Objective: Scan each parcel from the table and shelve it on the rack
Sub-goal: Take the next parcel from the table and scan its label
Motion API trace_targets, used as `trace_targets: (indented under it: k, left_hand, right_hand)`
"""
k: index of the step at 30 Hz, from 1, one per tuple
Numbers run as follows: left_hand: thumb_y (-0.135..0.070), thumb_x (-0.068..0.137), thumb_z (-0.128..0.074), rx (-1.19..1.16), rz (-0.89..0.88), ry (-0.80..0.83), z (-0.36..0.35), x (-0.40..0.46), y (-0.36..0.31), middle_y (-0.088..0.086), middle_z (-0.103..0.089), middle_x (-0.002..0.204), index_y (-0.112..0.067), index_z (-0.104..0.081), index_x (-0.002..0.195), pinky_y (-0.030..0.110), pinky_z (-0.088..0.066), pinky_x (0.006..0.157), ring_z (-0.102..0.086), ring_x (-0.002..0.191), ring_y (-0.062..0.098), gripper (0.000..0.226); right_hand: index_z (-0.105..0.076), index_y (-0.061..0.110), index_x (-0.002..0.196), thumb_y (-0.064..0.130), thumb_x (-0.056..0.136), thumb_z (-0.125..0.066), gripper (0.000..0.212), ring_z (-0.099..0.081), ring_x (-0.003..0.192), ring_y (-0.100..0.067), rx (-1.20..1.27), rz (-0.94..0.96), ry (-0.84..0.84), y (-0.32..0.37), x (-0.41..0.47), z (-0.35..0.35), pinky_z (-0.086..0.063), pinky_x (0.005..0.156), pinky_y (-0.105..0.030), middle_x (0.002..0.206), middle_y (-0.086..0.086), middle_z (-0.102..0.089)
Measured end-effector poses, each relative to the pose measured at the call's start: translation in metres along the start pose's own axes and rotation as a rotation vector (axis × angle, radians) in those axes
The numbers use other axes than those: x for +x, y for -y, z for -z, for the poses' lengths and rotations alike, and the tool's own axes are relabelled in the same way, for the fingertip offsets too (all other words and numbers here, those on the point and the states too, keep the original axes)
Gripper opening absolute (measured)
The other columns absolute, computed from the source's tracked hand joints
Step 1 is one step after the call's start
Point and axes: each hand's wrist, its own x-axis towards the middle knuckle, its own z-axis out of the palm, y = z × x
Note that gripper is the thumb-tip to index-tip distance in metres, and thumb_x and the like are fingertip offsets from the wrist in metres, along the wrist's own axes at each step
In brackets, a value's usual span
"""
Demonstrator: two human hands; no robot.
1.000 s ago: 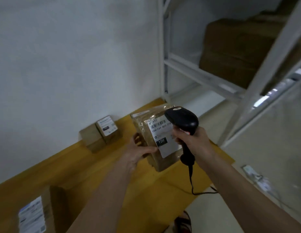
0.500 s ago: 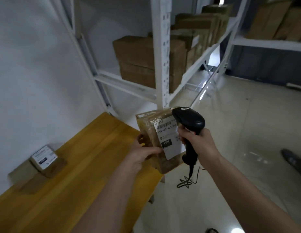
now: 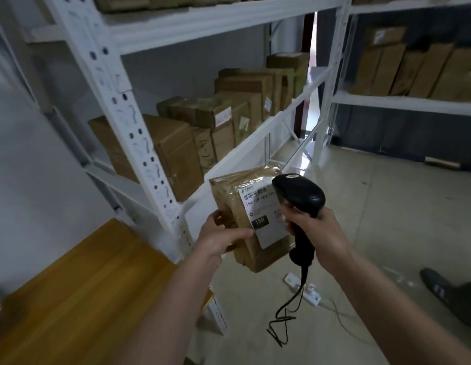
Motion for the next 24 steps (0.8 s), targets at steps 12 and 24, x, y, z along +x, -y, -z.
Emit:
trace_targets:
  k: [12,24]
  left_hand:
    - [-0.012,0.054,-0.093,0.075,-0.196,-0.102,-0.084,0.055,-0.112,-0.002,-0.061,0.122,-0.020,-0.051,0.133,0.041,-0.055,0.090,-0.061,0.106,0.018,0.089]
    - [-0.015,0.052,-0.094,0.028,-0.409,-0.159,-0.131,0.135,-0.243,0.001,-0.069,0.111,-0.015,-0.056,0.124,0.031,-0.058,0.073,-0.068,0.092,0.017,0.081]
  right_hand:
    - [-0.068,0.008,0.095,0.014,0.085,-0.071,0.012,-0.057,0.064,-0.012,0.038,0.161,0.076,0.072,0.105,0.064,-0.051,0.060,-0.022,0.066,0.001,-0.060]
    - [-0.069,0.014,0.091,0.016,0.083,-0.072,0.009,-0.061,0.075,-0.019,0.003,0.376,0.119,0.172,0.244,0.091,-0.051,0.080,-0.041,0.074,-0.001,-0.066]
